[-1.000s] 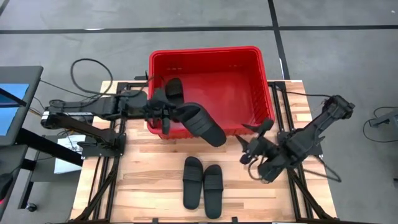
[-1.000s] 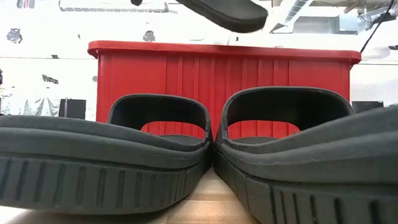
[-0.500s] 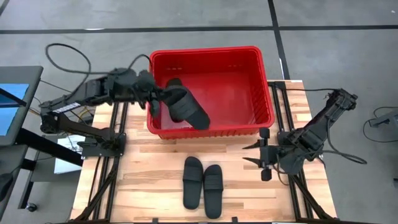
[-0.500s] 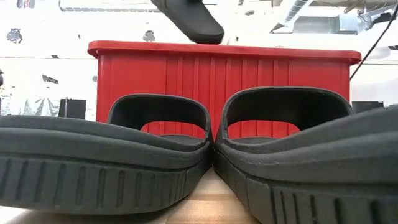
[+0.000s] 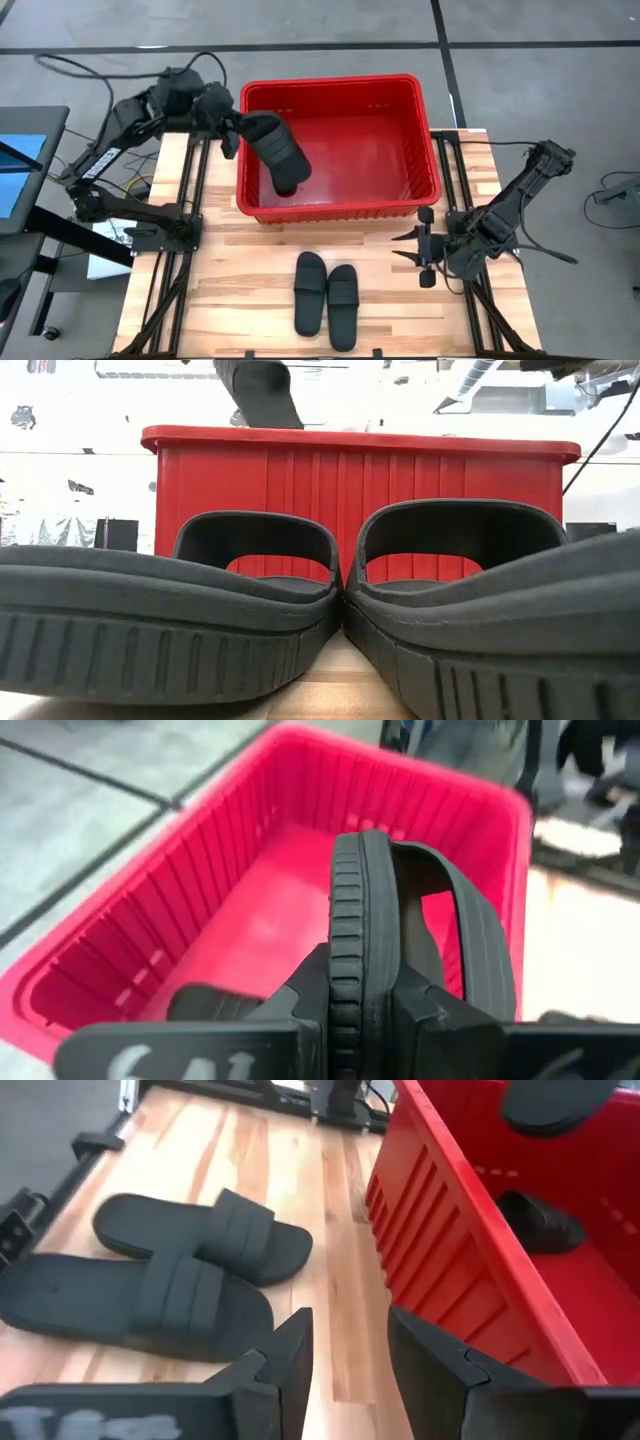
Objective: Pick and place slides into bin
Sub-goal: Put the black slides into the red bin
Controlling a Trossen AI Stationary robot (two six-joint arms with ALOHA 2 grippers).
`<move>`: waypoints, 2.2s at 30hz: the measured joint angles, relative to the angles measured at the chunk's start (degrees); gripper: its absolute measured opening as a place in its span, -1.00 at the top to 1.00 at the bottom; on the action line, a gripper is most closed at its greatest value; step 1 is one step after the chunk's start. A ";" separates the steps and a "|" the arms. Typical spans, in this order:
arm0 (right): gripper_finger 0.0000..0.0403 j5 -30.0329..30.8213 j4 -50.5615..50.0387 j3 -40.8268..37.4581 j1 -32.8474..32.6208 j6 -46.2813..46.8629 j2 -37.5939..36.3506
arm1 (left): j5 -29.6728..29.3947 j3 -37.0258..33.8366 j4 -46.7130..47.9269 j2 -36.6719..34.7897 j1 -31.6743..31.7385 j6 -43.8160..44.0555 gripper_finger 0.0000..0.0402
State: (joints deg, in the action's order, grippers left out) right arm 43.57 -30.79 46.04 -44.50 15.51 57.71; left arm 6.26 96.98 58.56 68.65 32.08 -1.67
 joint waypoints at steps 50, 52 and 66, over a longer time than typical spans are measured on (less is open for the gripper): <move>0.39 -0.21 -0.08 -1.33 11.56 5.51 0.02 | 17.98 13.88 17.69 23.31 12.79 -24.05 0.85; 0.39 -0.22 0.00 -1.33 11.56 5.54 0.02 | 17.63 13.00 17.48 23.31 12.52 -24.08 0.85; 0.39 -0.26 0.01 -1.33 11.53 8.50 0.02 | 15.34 8.88 16.99 23.31 11.86 -23.96 0.85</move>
State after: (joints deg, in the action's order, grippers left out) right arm 43.31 -30.79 44.71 -32.97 24.01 57.74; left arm 21.61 105.86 75.55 91.96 43.95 -25.63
